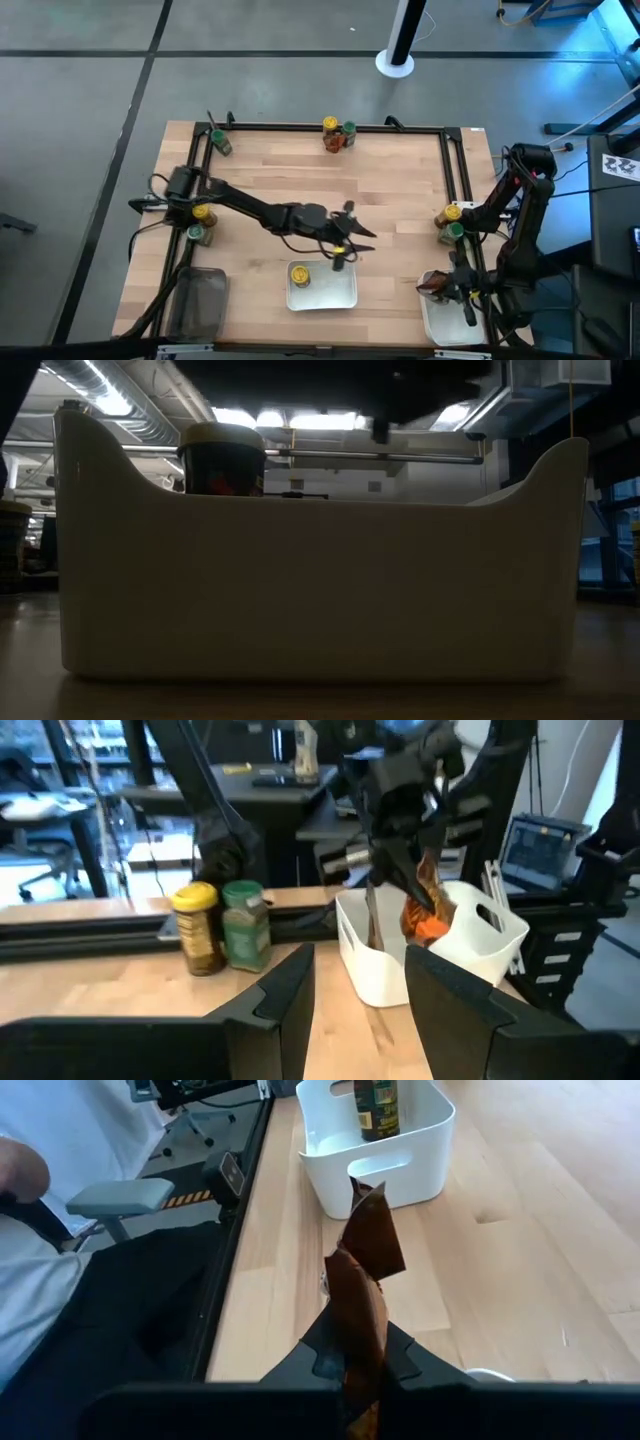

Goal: Sort spices by type
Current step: Put the bottom left brown seasoning bag into the right white bin

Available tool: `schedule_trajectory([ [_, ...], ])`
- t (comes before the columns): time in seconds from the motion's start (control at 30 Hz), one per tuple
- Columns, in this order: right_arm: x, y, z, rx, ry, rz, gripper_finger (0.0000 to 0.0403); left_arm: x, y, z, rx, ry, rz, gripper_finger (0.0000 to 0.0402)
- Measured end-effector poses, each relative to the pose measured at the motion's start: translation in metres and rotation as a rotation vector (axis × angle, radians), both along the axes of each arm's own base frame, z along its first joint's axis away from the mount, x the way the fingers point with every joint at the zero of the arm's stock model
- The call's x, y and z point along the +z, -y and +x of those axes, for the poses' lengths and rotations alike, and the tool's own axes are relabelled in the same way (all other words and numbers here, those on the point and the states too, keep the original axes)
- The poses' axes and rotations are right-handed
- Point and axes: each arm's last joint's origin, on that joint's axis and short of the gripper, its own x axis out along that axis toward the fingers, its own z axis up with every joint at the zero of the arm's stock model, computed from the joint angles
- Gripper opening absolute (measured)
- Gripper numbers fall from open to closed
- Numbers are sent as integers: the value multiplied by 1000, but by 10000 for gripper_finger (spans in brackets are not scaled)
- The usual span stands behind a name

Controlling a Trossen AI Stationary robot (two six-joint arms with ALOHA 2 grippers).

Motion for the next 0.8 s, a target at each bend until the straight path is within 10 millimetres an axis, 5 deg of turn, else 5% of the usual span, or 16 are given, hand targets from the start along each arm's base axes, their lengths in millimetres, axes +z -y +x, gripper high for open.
schedule_trajectory([
  [0.23,7,3,-6,17,58,-9,7,-18,14,50,-14,-44,-40,141],
  [0.37,9,4,-8,6,129,-47,7,-5,19,68,-57,17,-88,141],
  [0.5,10,6,-8,-6,157,-89,7,-17,22,82,-84,-12,-70,141],
  [0.67,12,10,-7,-47,228,-114,7,-6,31,96,-129,41,-59,141],
  [0.8,15,11,-7,-47,237,-119,7,-24,35,102,-135,-8,-53,141],
])
